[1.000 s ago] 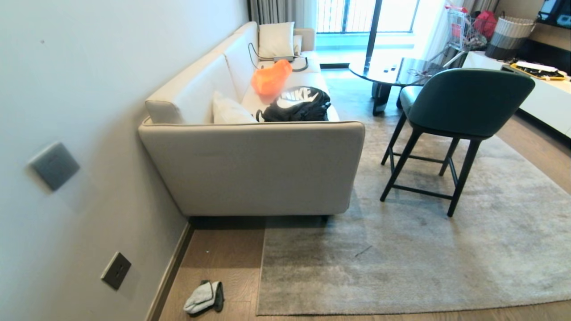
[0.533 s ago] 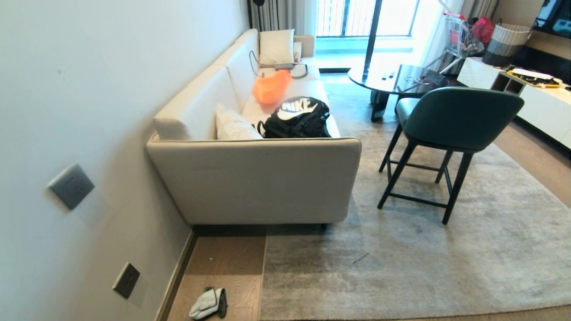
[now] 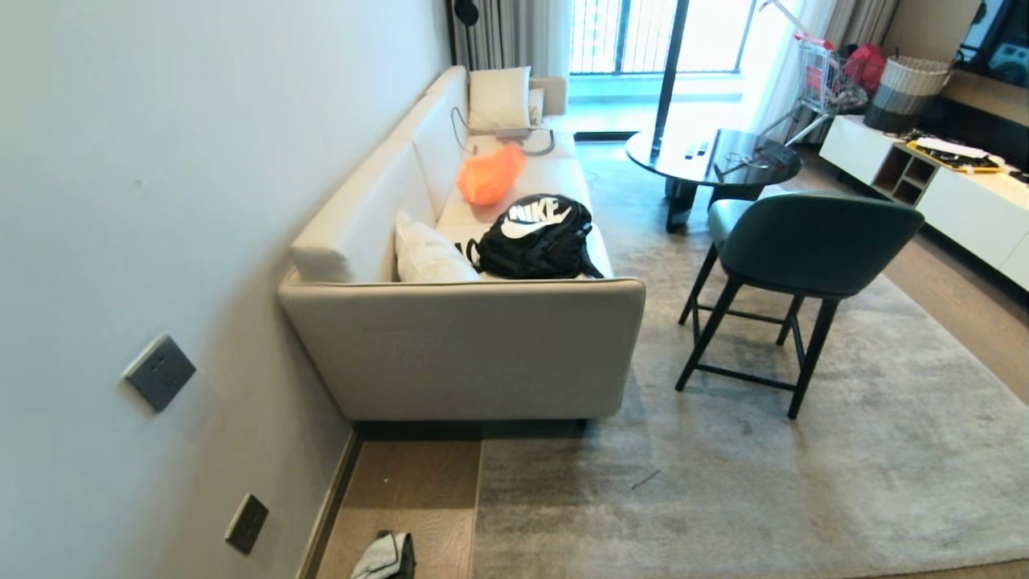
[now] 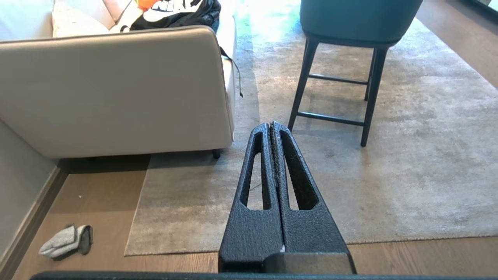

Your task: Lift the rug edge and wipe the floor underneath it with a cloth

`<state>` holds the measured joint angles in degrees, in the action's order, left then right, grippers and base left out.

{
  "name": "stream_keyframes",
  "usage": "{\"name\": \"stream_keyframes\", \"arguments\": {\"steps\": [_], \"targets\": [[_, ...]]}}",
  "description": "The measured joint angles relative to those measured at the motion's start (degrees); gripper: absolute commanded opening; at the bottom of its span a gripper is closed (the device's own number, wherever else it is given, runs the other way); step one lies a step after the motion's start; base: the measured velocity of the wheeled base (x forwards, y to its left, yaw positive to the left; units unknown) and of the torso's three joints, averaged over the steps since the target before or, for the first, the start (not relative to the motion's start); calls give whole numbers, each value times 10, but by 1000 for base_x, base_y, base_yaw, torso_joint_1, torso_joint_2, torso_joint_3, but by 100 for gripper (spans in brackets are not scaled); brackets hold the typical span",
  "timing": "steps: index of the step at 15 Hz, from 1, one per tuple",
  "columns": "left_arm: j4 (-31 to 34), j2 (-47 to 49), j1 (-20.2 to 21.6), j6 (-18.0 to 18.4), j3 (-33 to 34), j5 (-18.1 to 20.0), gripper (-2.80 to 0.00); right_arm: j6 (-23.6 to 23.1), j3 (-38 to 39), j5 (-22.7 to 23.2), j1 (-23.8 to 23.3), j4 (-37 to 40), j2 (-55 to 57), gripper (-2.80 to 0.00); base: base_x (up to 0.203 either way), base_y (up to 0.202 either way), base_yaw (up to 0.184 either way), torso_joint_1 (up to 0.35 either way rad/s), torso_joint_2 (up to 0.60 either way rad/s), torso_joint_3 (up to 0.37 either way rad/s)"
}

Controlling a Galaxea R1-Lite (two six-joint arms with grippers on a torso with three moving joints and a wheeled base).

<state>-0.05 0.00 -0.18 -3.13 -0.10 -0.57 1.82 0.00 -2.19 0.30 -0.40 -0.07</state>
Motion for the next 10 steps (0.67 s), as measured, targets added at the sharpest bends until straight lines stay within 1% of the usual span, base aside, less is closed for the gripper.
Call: {"name": "stream_keyframes", "arguments": {"steps": [6,10], "targets": [[0,0,0,0,0,0,-280,0,0,0,0,0,0,-280,0,0,0,225,-594,-367],[0,0,0,0,0,0,-280,0,0,0,0,0,0,-280,0,0,0,163,-382,-226]]}}
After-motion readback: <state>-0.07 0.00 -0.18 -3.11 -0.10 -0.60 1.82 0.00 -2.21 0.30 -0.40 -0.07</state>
